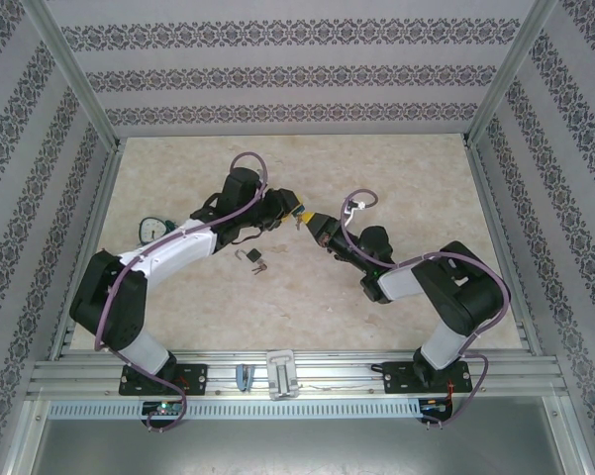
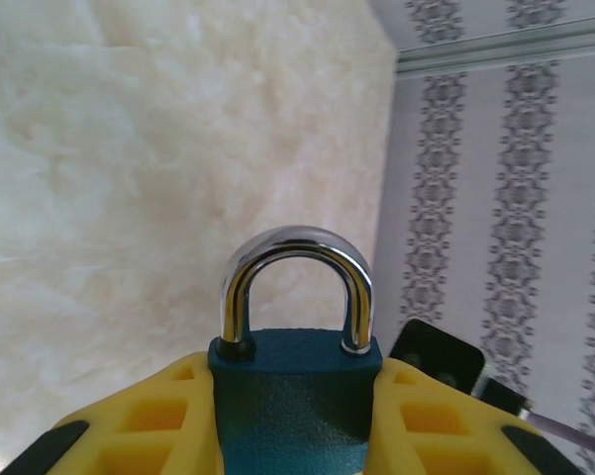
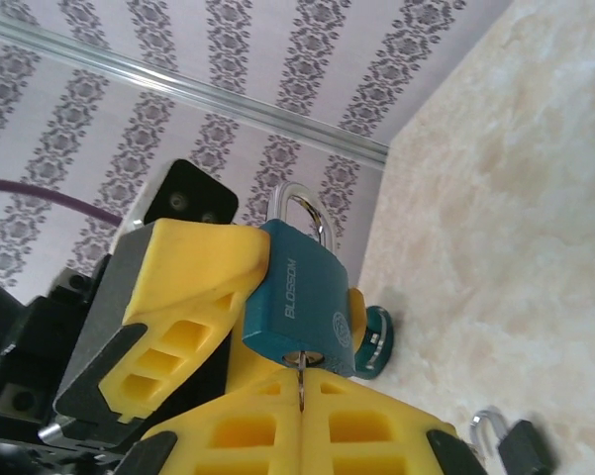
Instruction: Unlock with the key
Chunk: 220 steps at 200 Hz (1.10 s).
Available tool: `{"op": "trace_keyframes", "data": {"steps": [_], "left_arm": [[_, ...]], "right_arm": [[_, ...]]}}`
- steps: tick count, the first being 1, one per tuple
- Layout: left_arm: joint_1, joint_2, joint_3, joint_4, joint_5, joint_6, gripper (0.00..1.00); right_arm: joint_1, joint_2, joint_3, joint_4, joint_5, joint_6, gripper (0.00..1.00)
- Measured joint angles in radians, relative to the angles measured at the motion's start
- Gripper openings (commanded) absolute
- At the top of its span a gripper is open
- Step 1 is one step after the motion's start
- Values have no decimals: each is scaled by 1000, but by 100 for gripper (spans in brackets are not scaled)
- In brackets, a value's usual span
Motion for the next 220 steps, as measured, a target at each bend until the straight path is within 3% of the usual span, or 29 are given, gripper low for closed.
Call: {"op": "trace_keyframes", "data": {"steps": [57, 99, 106, 144, 179, 220], "left_arm": [[14, -49, -73, 211, 63, -43, 18], [15, -75, -82, 252, 71, -48, 18], [15, -77, -82, 246, 70, -47, 19], [7, -88, -50, 72, 58, -23, 20], [-5, -88, 12, -131, 24, 3, 21], [-6, -44, 34, -238, 10, 2, 21]], "right_arm": [[0, -57, 13, 19, 2, 64, 0], [0, -76, 21, 43, 0, 70, 0], [0, -76, 21, 42, -3, 68, 4], [1, -134, -2, -85, -39, -10, 25], [1, -238, -39, -277, -50, -127, 31], [24, -322, -52, -510, -24, -285, 38]]}}
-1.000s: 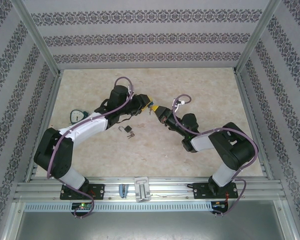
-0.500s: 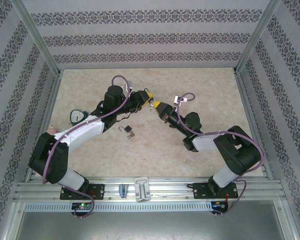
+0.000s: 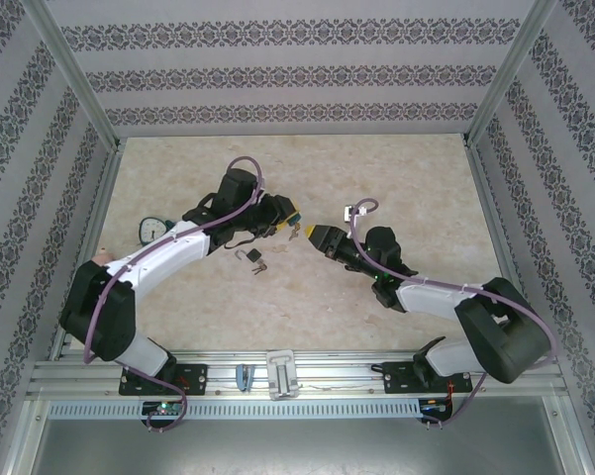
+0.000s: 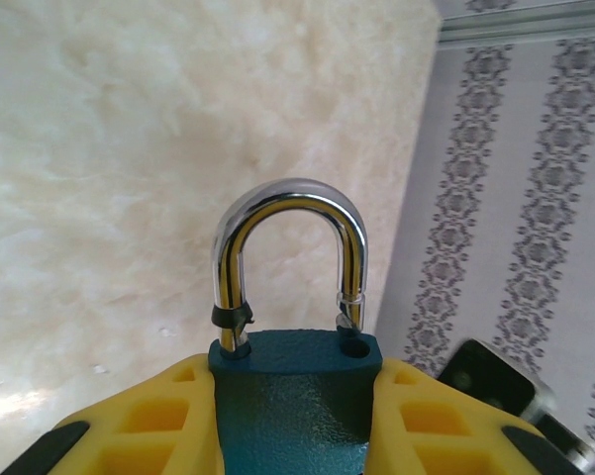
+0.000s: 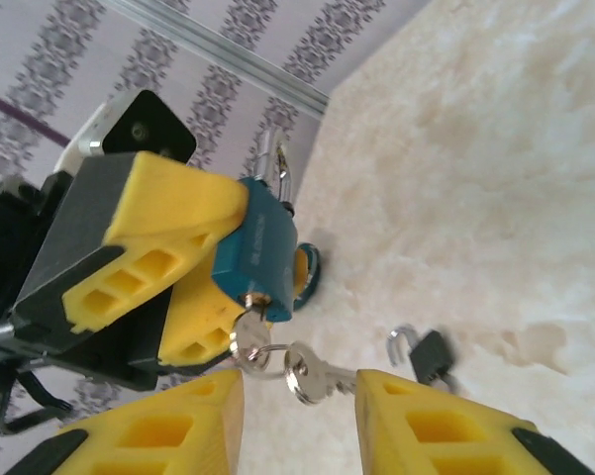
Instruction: Unlock with the key
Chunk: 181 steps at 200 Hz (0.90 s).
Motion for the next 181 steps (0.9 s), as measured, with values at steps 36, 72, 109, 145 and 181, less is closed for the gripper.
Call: {"op": "trace_keyframes", "data": {"steps": [36, 72, 109, 145, 181], "left_arm": [[-4, 52, 11, -50, -4, -10, 21], [-18, 72, 29, -52, 1, -19, 21], [-19, 80, 40, -53, -24, -22, 21], [-19, 82, 41, -53, -31, -27, 21], [-29, 82, 42, -53, 0, -40, 21]], "right_arm": [[65, -23, 33, -126, 45, -121, 43], [88, -10, 69, -145, 90, -183, 45], [96, 25, 87, -141, 125, -206, 45], [104, 31, 89, -135, 166, -226, 46], [108, 31, 91, -142, 228, -238, 46]]}}
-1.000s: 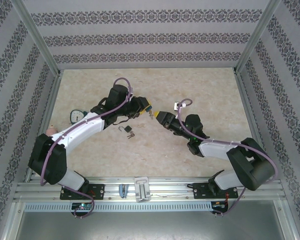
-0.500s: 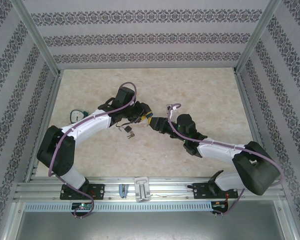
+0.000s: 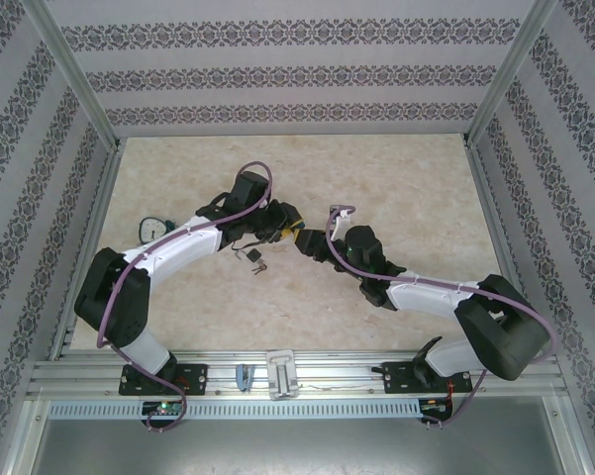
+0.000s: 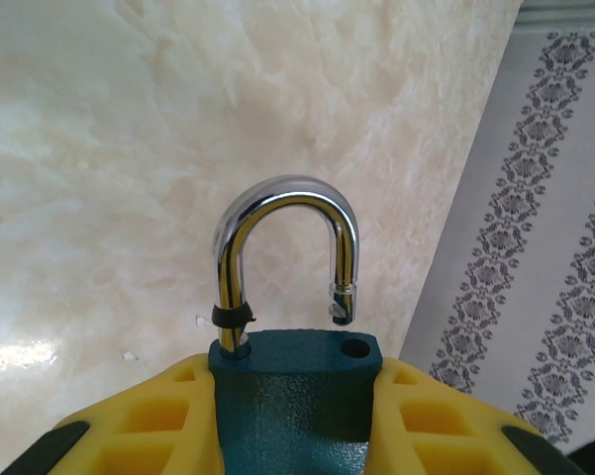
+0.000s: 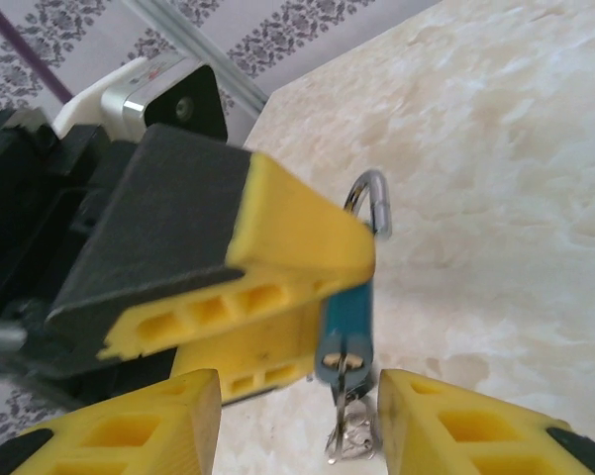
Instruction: Unlock with the key
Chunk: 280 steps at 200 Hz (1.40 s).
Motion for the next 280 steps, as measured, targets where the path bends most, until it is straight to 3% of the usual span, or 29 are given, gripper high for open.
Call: {"op": "trace_keyframes", "data": {"steps": [66, 111, 171, 218, 280], "left_arm": [[-7, 0, 16, 0, 23, -1, 21], [-14, 2, 23, 14, 53, -25, 22], [-13, 4, 23, 57, 55, -34, 30], [-11, 2, 14, 76, 98, -29, 38], [11, -84, -27, 105, 206, 46, 40]], "right_arm": [[0, 7, 1, -24, 53, -21, 44], [0, 36, 2, 12, 53, -22, 31], [0, 36, -3, 67, 66, -57, 5], [-1, -19, -38, 56, 62, -107, 0], [-88, -180, -71, -47, -154, -158, 0]]}}
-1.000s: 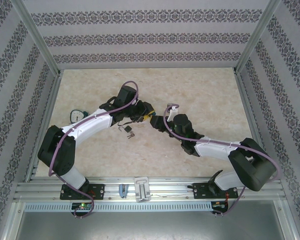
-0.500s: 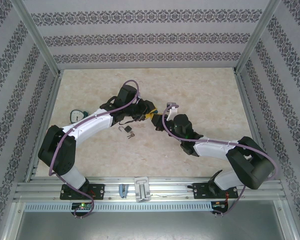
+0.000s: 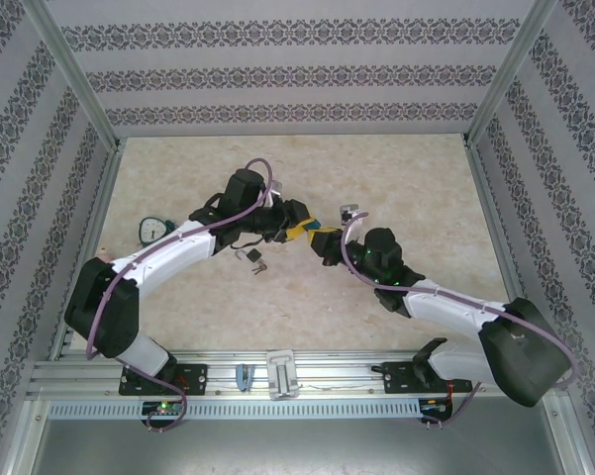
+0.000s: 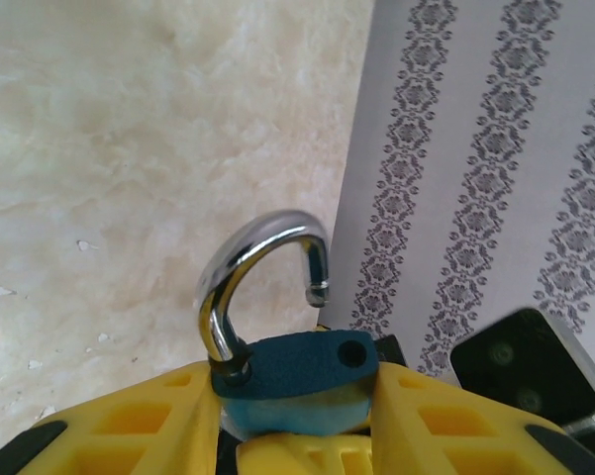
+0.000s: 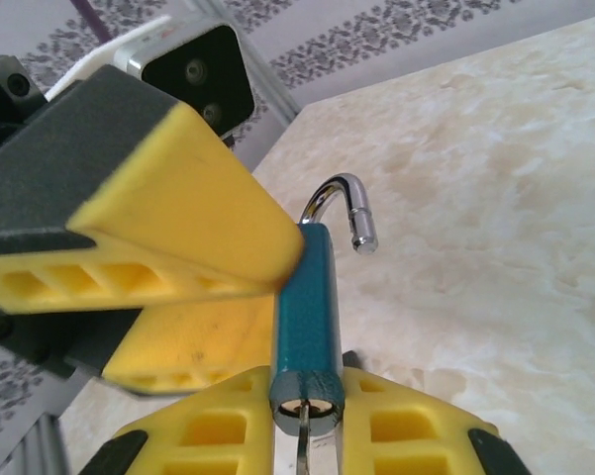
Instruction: Unlock with the key
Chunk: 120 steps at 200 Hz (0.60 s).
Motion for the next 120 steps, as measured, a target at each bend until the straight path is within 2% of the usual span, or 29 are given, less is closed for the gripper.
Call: {"op": "trace_keyframes", "data": {"steps": [41, 80, 120], "left_arm": [[116, -56, 19, -11, -51, 126, 41], [116, -48, 65, -8, -10, 188, 41], [106, 26, 132, -3, 61, 223, 41]], "right_arm": [[-102, -53, 0, -96, -112, 0, 0], [-109, -56, 0, -127, -231, 0, 0], [-109, -56, 0, -129, -324, 8, 0]]}}
